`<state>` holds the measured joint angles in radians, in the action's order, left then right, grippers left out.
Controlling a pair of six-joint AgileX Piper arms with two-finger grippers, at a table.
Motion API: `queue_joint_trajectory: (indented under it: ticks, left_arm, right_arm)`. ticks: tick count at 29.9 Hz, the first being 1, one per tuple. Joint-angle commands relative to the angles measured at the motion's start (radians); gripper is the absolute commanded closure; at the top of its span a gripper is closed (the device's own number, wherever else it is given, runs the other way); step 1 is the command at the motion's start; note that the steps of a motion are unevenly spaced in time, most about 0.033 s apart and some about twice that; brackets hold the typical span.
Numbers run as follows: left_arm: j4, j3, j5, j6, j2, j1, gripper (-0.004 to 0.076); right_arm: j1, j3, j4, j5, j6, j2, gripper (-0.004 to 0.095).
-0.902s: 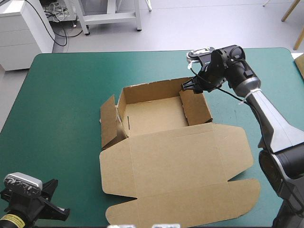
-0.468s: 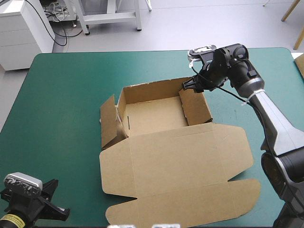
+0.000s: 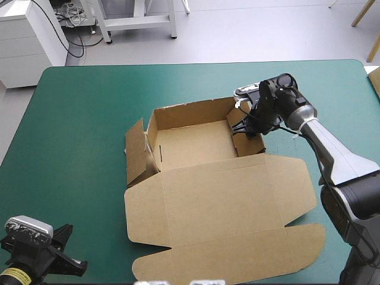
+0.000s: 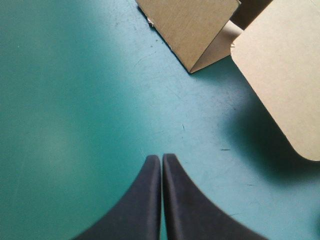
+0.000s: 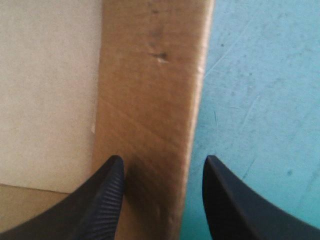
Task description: Fold the box
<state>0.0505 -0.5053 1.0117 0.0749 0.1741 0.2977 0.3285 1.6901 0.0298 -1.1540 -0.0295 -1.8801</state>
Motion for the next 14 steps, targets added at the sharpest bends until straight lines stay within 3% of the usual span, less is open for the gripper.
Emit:
queue_joint_trajectory:
  ticks: [1, 6, 9, 12, 14]
  left_arm:
    - [-0.008, -0.023, -0.058, -0.007, 0.012, 0.001, 0.0731]
    - [-0.008, -0.023, -0.058, -0.007, 0.012, 0.001, 0.0731]
    - [-0.008, -0.023, -0.058, -0.007, 0.012, 0.001, 0.0731]
    - [-0.008, -0.023, -0.058, -0.007, 0.012, 0.001, 0.0731]
    - [-0.008, -0.023, -0.058, -0.007, 0.012, 0.001, 0.0731]
  right_arm:
    - [0.001, 0.019, 0.011, 0.029, -0.007, 0.008, 0.0458]
    - [0.001, 0.019, 0.003, 0.027, 0.000, -0.020, 0.0535]
    - [0.001, 0.019, 0.005, 0.027, 0.000, -0.015, 0.0701]
    - [0.001, 0.029, 0.007, 0.027, 0.000, 0.001, 0.0928]
    - [0.001, 0.037, 0.011, 0.024, 0.000, 0.014, 0.0927]
